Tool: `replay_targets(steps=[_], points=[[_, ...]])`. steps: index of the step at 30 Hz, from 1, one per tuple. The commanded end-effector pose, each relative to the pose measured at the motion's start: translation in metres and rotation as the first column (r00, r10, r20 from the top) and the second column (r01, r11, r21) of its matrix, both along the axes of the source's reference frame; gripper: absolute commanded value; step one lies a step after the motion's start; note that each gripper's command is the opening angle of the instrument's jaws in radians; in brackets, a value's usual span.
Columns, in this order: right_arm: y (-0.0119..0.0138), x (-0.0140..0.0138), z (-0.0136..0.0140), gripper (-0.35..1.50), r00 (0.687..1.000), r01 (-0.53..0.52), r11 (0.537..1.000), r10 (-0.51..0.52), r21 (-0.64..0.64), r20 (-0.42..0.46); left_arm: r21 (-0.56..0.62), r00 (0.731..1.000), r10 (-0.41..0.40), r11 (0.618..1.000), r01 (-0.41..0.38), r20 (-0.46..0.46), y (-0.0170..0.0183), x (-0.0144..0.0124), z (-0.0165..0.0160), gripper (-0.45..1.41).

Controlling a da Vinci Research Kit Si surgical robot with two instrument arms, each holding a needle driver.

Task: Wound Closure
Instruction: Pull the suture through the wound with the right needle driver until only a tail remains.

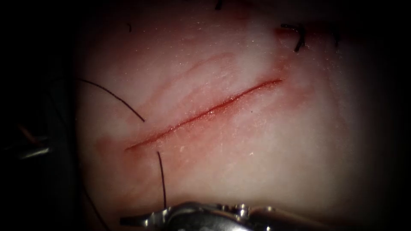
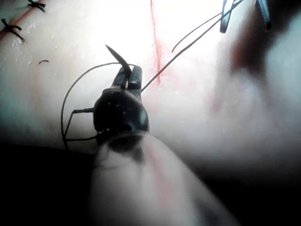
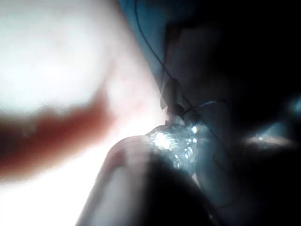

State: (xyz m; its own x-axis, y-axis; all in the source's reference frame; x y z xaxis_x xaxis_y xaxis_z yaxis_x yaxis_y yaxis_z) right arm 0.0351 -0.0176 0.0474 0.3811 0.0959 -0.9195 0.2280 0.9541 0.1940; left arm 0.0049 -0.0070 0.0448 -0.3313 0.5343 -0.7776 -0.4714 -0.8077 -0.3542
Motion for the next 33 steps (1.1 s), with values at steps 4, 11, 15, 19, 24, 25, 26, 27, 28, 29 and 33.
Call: replay_targets(steps=[4, 11, 15, 19, 24, 25, 26, 27, 28, 29, 33], points=[[0.0056, -0.0030, 0.0013, 1.38, 0.996, -0.090, 0.996, 0.090, -0.020, 0.020, -0.017, 1.000, 0.026, 1.000, -0.026, -0.018, 0.0006, 0.0003, 0.0010, -0.34], [0.0065, -0.0039, 0.0061, 1.38, 0.997, -0.081, 0.994, 0.082, -0.071, 0.011, -0.085, 0.953, 0.041, 0.994, -0.069, -0.299, 0.0012, 0.0039, 0.0023, -0.32], [0.0057, -0.0028, 0.0091, 1.36, 0.999, -0.052, 0.995, 0.053, -0.084, 0.009, -0.078, 0.955, 0.045, 0.994, -0.071, -0.292, 0.0010, 0.0042, 0.0027, -0.33], [0.0052, -0.0010, 0.0114, 1.28, 1.000, -0.027, 0.995, 0.028, -0.091, 0.005, -0.070, 0.958, 0.050, 0.995, -0.073, -0.284, 0.0009, 0.0035, 0.0027, -0.33], [0.0056, 0.0003, 0.0121, 1.09, 0.999, -0.036, 0.995, 0.037, -0.094, 0.011, -0.065, 0.959, 0.057, 0.995, -0.078, -0.276, 0.0008, 0.0031, 0.0027, -0.33], [0.0058, 0.0005, 0.0122, 0.91, 0.999, -0.038, 0.995, 0.039, -0.095, 0.013, -0.065, 0.959, 0.057, 0.995, -0.078, -0.276, 0.0008, 0.0031, 0.0027, -0.34], [0.0059, 0.0006, 0.0123, 0.59, 0.999, -0.039, 0.995, 0.040, -0.095, 0.013, -0.065, 0.959, 0.057, 0.995, -0.078, -0.276, 0.0008, 0.0031, 0.0027, -0.34], [0.0059, 0.0006, 0.0123, 0.17, 0.999, -0.037, 0.995, 0.039, -0.095, 0.016, -0.065, 0.959, 0.057, 0.995, -0.078, -0.276, 0.0008, 0.0031, 0.0027, -0.34], [0.0059, 0.0005, 0.0124, -0.35, 1.000, -0.015, 0.996, 0.016, -0.087, 0.012, -0.065, 0.959, 0.057, 0.995, -0.078, -0.276, 0.0008, 0.0031, 0.0027, -0.34], [0.0059, 0.0004, 0.0123, -0.35, 1.000, 0.012, 0.995, -0.011, -0.102, 0.018, -0.065, 0.959, 0.057, 0.995, -0.078, -0.276, 0.0008, 0.0031, 0.0027, -0.34], [0.0057, -0.0009, 0.0113, -0.35, 0.998, 0.045, 0.991, -0.039, -0.124, 0.048, -0.065, 0.959, 0.057, 0.995, -0.078, -0.276, 0.0008, 0.0031, 0.0027, -0.35]])
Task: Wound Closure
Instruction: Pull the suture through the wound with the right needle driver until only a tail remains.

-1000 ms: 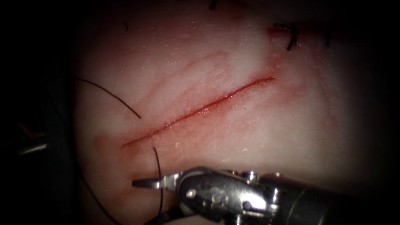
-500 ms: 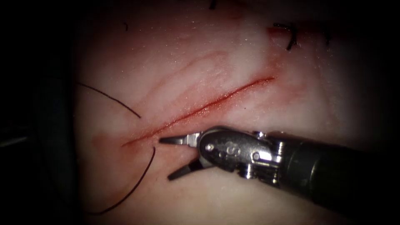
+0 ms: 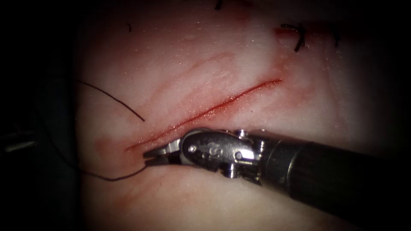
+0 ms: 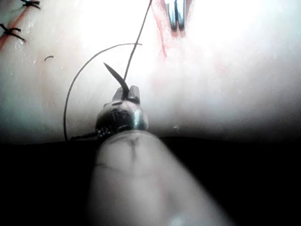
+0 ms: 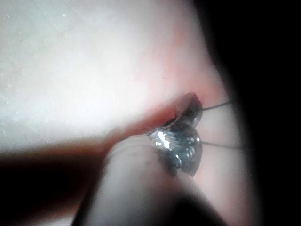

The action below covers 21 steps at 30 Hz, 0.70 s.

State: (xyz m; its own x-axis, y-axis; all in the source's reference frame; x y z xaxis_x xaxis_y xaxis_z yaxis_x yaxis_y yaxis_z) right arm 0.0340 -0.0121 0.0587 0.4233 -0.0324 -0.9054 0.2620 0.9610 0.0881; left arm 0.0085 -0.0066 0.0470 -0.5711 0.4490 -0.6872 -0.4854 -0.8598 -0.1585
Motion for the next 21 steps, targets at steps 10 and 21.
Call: replay_targets(steps=[10, 21], points=[[-0.0069, -0.0055, -0.0072, -0.35, 0.986, 0.155, 0.988, -0.154, -0.014, 0.056, 0.002, 1.000, 0.006, 1.000, -0.006, 0.012, 0.0002, -0.0015, 0.0008, -0.35], [-0.0090, -0.0018, -0.0131, 1.33, 0.995, 0.095, 0.995, -0.095, -0.009, 0.009, 0.024, 0.998, 0.041, 0.999, -0.042, 0.054, -0.0006, -0.0046, 0.0009, -0.35]])
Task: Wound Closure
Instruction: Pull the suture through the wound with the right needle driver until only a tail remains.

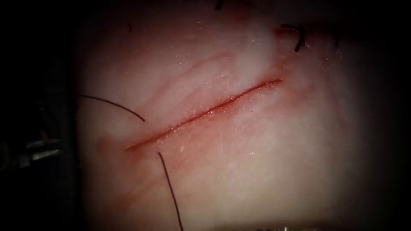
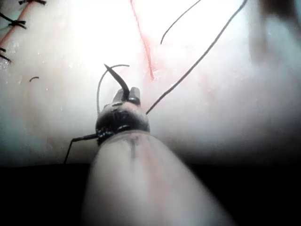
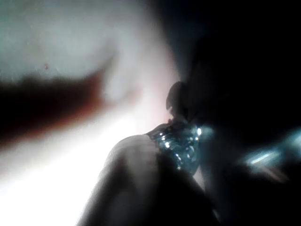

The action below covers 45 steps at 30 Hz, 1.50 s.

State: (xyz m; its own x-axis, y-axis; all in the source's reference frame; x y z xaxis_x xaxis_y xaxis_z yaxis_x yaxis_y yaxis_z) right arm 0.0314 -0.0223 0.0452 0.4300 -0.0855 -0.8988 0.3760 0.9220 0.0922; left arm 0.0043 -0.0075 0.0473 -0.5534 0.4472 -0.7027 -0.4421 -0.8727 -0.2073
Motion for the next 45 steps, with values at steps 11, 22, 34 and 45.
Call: replay_targets(steps=[11, 22, 34, 45], points=[[0.0088, -0.0025, 0.0002, 1.42, 0.981, -0.180, 0.984, 0.180, 0.002, -0.074, -0.009, 0.964, 0.108, 0.994, -0.113, -0.245, 0.0002, 0.0039, 0.0029, -0.28], [0.0102, 0.0002, 0.0107, 1.37, 0.982, -0.178, 0.982, 0.174, -0.058, -0.072, -0.019, 0.980, 0.096, 0.995, -0.101, -0.176, 0.0001, 0.0019, 0.0027, -0.32], [0.0096, 0.0036, 0.0156, 1.26, 0.989, -0.133, 0.989, 0.127, -0.073, -0.079, -0.029, 0.987, 0.091, 0.995, -0.095, -0.135, 0.0001, 0.0005, 0.0027, -0.35], [0.0102, 0.0027, 0.0149, -0.35, 0.998, -0.029, 0.998, 0.025, -0.054, -0.059, -0.023, 0.988, 0.097, 0.995, -0.101, -0.123, 0.0000, -0.0003, 0.0026, -0.35]])
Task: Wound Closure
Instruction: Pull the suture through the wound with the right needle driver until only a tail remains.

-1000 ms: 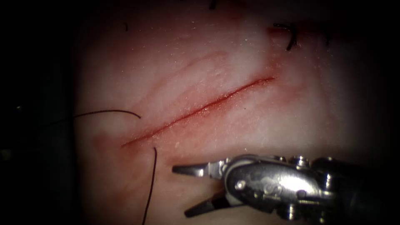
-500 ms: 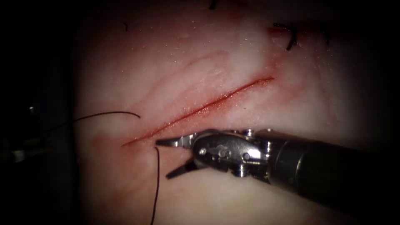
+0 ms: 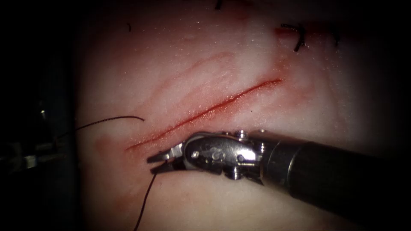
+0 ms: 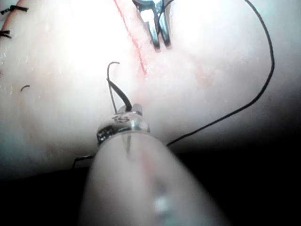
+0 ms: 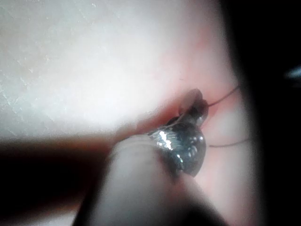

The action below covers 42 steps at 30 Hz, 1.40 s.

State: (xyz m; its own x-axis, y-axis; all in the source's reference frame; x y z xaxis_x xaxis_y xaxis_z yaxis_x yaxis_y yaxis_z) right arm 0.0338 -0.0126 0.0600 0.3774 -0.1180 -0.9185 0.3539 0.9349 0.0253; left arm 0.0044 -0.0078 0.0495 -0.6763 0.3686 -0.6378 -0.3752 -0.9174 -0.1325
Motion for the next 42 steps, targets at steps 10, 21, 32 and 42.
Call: replay_targets(steps=[10, 21, 32, 42], points=[[-0.0027, -0.0055, -0.0062, -0.35, 1.000, -0.002, 1.000, 0.003, -0.029, 0.020, -0.017, 1.000, -0.008, 1.000, 0.008, 0.009, 0.0004, -0.0023, 0.0002, -0.35], [-0.0100, -0.0083, -0.0163, -0.35, 0.994, 0.107, 0.994, -0.107, 0.015, -0.027, -0.041, 1.000, 0.008, 0.999, -0.007, 0.025, 0.0004, -0.0047, -0.0004, -0.35], [-0.0028, -0.0066, -0.0176, 1.38, 0.995, -0.037, 0.997, 0.043, 0.070, -0.089, -0.041, 0.999, 0.019, 0.999, -0.018, 0.031, 0.0006, -0.0041, -0.0004, -0.35], [0.0019, -0.0078, -0.0145, 1.38, 0.995, -0.042, 0.998, 0.046, 0.052, -0.089, -0.046, 0.999, 0.020, 0.999, -0.019, 0.027, 0.0007, -0.0032, -0.0004, -0.33]])
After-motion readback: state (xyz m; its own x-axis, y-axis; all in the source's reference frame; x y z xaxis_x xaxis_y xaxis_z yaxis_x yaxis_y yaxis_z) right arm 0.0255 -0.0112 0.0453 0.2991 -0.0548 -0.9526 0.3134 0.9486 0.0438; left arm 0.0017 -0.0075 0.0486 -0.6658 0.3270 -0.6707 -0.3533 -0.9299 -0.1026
